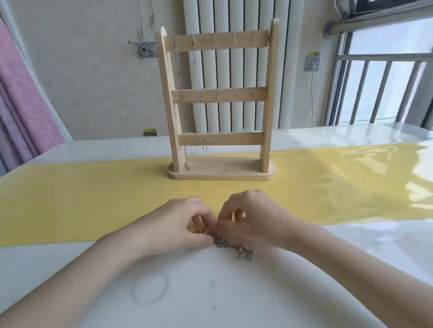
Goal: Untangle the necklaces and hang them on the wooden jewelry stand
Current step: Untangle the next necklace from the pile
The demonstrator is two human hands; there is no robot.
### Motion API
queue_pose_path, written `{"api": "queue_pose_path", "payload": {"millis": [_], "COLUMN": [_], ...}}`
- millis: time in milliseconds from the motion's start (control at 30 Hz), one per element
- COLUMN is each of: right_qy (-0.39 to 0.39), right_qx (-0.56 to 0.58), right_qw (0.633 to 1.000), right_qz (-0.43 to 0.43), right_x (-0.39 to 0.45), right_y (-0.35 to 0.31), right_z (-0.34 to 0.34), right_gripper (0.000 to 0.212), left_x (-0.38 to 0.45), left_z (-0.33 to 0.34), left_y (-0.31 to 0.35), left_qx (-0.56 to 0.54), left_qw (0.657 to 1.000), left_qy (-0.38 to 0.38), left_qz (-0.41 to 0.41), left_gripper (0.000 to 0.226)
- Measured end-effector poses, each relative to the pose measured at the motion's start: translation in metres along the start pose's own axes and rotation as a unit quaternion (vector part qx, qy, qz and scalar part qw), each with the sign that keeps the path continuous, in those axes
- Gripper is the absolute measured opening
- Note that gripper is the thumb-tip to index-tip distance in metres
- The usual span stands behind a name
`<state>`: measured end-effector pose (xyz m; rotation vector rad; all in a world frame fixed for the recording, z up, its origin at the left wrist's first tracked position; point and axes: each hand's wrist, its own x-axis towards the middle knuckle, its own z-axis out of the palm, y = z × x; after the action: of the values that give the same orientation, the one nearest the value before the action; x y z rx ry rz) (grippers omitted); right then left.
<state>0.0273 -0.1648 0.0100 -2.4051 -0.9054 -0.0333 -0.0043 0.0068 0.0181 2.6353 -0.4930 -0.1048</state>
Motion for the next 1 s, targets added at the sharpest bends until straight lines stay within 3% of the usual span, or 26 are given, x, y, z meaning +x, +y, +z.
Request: {"api": "queue_pose_path", "payload": {"millis": [167, 333, 433, 600, 667, 800, 900, 1000], "right_qy": [-0.011, 0.021, 0.056, 0.060, 0.050, 0.035, 0.031, 0.026], "right_qx": [0.053, 0.046, 0.182, 0.426, 0.448, 0.388, 0.383, 0.393], "right_qw": [0.999, 0.999, 0.980, 0.895, 0.884, 0.914, 0.918, 0.915], "right_qz": [-0.001, -0.011, 0.060, 0.116, 0.121, 0.116, 0.101, 0.089], "right_x": [-0.018, -0.020, -0.020, -0.024, -0.024, -0.024, -0.026, -0.028], "right_y": [0.007, 0.009, 0.015, 0.015, 0.016, 0.017, 0.016, 0.015], "right_z": [0.002, 0.007, 0.001, -0.012, -0.014, -0.010, -0.008, -0.009], "right_gripper": [0.008, 0.003, 0.013, 0.009, 0.011, 0.009, 0.011, 0.013], "left_x": [0.000, 0.005, 0.009, 0.010, 0.006, -0.001, -0.001, 0.000], "left_z": [0.007, 0.016, 0.015, 0.012, 0.012, 0.014, 0.019, 0.019], "left_y": [0.005, 0.005, 0.010, 0.017, 0.012, 0.006, 0.008, 0.010], "left_qx": [0.018, -0.120, -0.241, -0.367, -0.368, -0.292, -0.224, -0.235], "left_qw": [0.999, 0.985, 0.956, 0.910, 0.914, 0.948, 0.964, 0.957], "left_qy": [0.044, 0.116, 0.151, 0.174, 0.159, 0.119, 0.140, 0.166], "left_qz": [0.003, -0.049, -0.074, -0.076, -0.068, -0.042, -0.018, -0.017], "left_gripper": [0.015, 0.013, 0.015, 0.014, 0.011, 0.010, 0.009, 0.012]}}
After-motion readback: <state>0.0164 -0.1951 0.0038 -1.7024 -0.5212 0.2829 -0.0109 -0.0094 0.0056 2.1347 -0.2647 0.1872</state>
